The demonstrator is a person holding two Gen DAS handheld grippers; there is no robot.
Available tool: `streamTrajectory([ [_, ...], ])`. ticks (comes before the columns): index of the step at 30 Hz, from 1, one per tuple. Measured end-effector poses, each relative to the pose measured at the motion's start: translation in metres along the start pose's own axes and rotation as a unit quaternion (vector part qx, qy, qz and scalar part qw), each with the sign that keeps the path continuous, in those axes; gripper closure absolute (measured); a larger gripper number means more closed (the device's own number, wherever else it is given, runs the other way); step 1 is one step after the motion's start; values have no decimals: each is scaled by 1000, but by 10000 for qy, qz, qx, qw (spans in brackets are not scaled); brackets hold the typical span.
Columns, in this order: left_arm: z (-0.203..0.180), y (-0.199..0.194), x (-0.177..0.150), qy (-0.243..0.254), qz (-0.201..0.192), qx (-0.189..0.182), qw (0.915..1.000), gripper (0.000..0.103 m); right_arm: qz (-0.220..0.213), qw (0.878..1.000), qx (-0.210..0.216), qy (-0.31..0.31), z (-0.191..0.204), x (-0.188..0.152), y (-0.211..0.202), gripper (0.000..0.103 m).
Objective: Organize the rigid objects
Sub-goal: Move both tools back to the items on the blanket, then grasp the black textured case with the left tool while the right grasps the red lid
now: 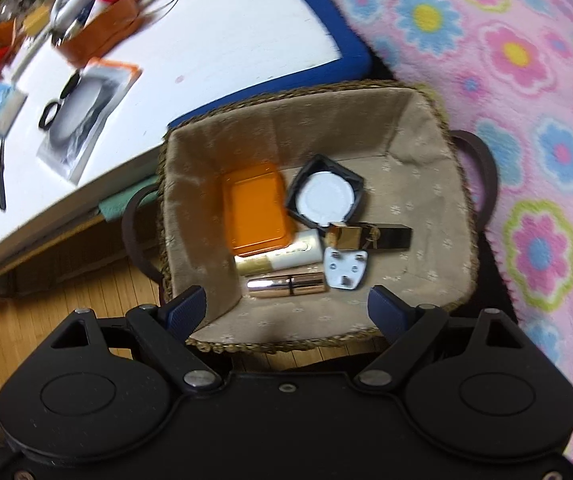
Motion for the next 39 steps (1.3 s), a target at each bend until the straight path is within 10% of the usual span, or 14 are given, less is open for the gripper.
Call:
streamTrajectory([
  [11,-63,-40,-16,399,-354,-694,9962,19,-46,9986,-382,363,-89,4,-13,14],
  [26,-221,-93,-10,2110,-367,-1362,9673,19,-432,9833,-947,1493,-232,65,-47,17],
  [39,-246,-104,8,2215,-483,-1313,9651,19,-501,9942,-180,933,-177,205,41,72],
])
Point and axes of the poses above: each gripper's, at about its wrist camera, not at the fingertips, and y roughly the way its jaws point, z to its left, x to its top, the point moved 2 cm from there along y, roughly the way its jaws point, and after that the axes turned 7 degrees about x, right-handed, at the moved point
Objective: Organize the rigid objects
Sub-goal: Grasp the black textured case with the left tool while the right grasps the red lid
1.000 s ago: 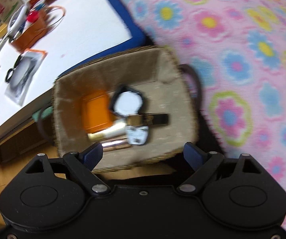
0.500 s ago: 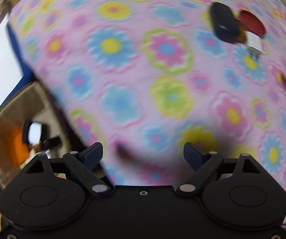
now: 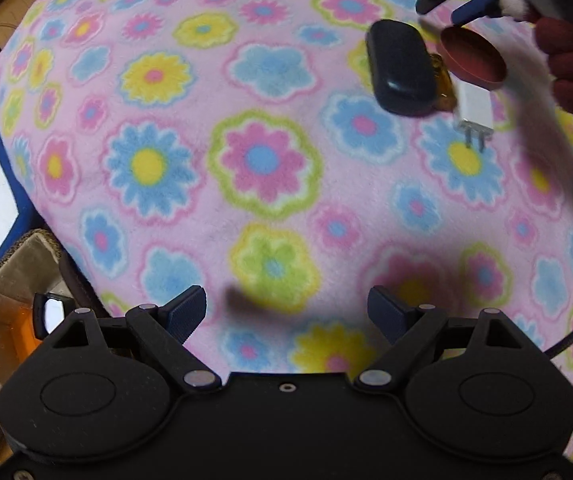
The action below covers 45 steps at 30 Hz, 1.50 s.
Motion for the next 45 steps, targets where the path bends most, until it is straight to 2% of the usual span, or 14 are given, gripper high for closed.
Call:
streamTrajectory([
  [4,5,-6,12,-16,-91,8,10000,19,-34,9989,-474,35,-10,-4,8,75],
  [6,3,-9,27,-19,-158,-5,9999,19,218,9983,-528,68,-21,-17,6,72],
  [15,-46,-10,102,79,-440,-78,9990,18,212,9989,116,391,-66,-87,-38,74],
  [20,-75,-2,132,77,-457,-322,9984,14,2,9959,513,752,-84,-112,-60,73],
  [24,-94,15,146,173,-300,-198,9992,14,-222,9946,574,838,-93,-125,-75,65],
  [26,-99,25,149,218,-228,-55,9995,14,-292,9957,497,727,-95,-130,-81,56],
  [28,-101,33,151,205,-137,5,9997,17,-326,9969,461,544,-96,-134,-87,42],
  [29,-101,37,152,187,-60,-70,9998,26,-330,9975,461,416,-95,-137,-90,39],
  [30,-100,42,153,138,64,-215,9997,33,-335,9980,468,260,-92,-140,-92,31],
  [31,-99,45,154,55,152,-289,9995,35,-351,9982,469,112,-89,-142,-94,17],
  [33,-98,45,155,9,149,-274,9995,35,-418,9981,429,-164,-80,-146,-95,4],
  [42,-64,30,129,-270,261,-366,9986,37,-27,9970,213,-738,-50,-155,-64,0],
  [44,-56,22,120,-253,212,-249,9991,40,59,9971,114,-750,-49,-158,-58,1],
  [45,-51,19,115,-266,176,-235,9992,42,68,9968,6,-790,-47,-160,-55,7],
])
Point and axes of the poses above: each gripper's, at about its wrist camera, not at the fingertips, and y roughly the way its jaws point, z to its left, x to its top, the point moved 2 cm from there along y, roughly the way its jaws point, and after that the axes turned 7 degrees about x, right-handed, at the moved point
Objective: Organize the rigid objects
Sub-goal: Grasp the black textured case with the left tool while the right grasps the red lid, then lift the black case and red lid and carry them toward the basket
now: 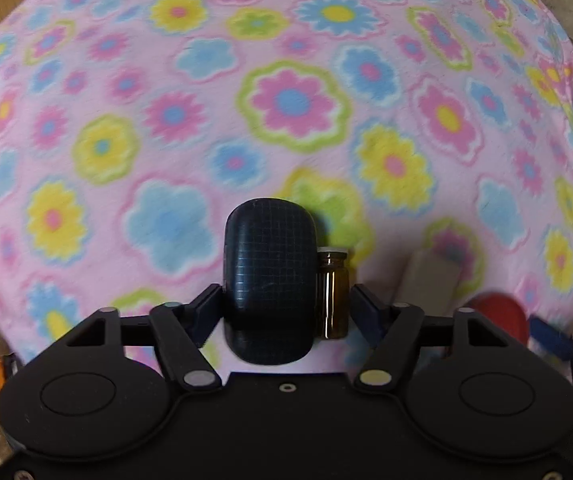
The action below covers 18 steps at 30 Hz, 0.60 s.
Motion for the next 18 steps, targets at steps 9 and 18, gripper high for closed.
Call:
streamTrajectory([
  [9,21,-2,-18,18,163,-53,9999,53,86,9996,-267,99,2,-2,-5,27],
  [18,19,15,-10,-37,129,10,9999,43,99,9993,-301,204,-1,-7,-6,25],
])
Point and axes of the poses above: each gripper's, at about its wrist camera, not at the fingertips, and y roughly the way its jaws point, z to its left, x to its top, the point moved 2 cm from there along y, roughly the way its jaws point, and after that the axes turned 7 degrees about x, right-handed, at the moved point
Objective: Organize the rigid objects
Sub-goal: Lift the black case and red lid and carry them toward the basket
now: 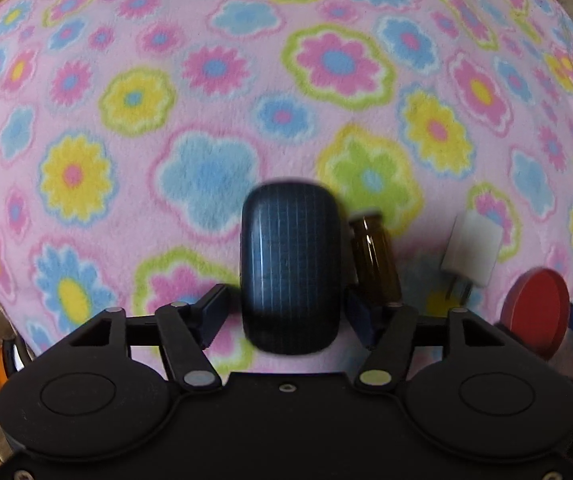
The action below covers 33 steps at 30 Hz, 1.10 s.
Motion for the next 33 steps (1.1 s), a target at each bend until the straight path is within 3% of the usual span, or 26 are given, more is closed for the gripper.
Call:
streamTrajectory([
  [6,-4,6,14,37,-10,160,9999,39,-39,10000,-2,-9,-1,1,2,21],
  [8,-5,3,11,128,-109,122,9998,54,-47,10000,-33,-27,-1,1,2,24],
  [16,14,-10,-18,-77,-162,50,9998,54,-75,9994,76,319,-6,1,-15,27],
  [20,41,-21,-38,-347,-134,-92,9993,54,-220,9992,93,314,4,3,-31,27],
  [26,101,-46,-65,-838,-340,-12,9959,54,-354,9989,295,-31,54,7,-51,27],
  [33,193,-55,-109,-1752,-537,219,9828,54,-191,9937,830,-733,162,1,-53,27],
])
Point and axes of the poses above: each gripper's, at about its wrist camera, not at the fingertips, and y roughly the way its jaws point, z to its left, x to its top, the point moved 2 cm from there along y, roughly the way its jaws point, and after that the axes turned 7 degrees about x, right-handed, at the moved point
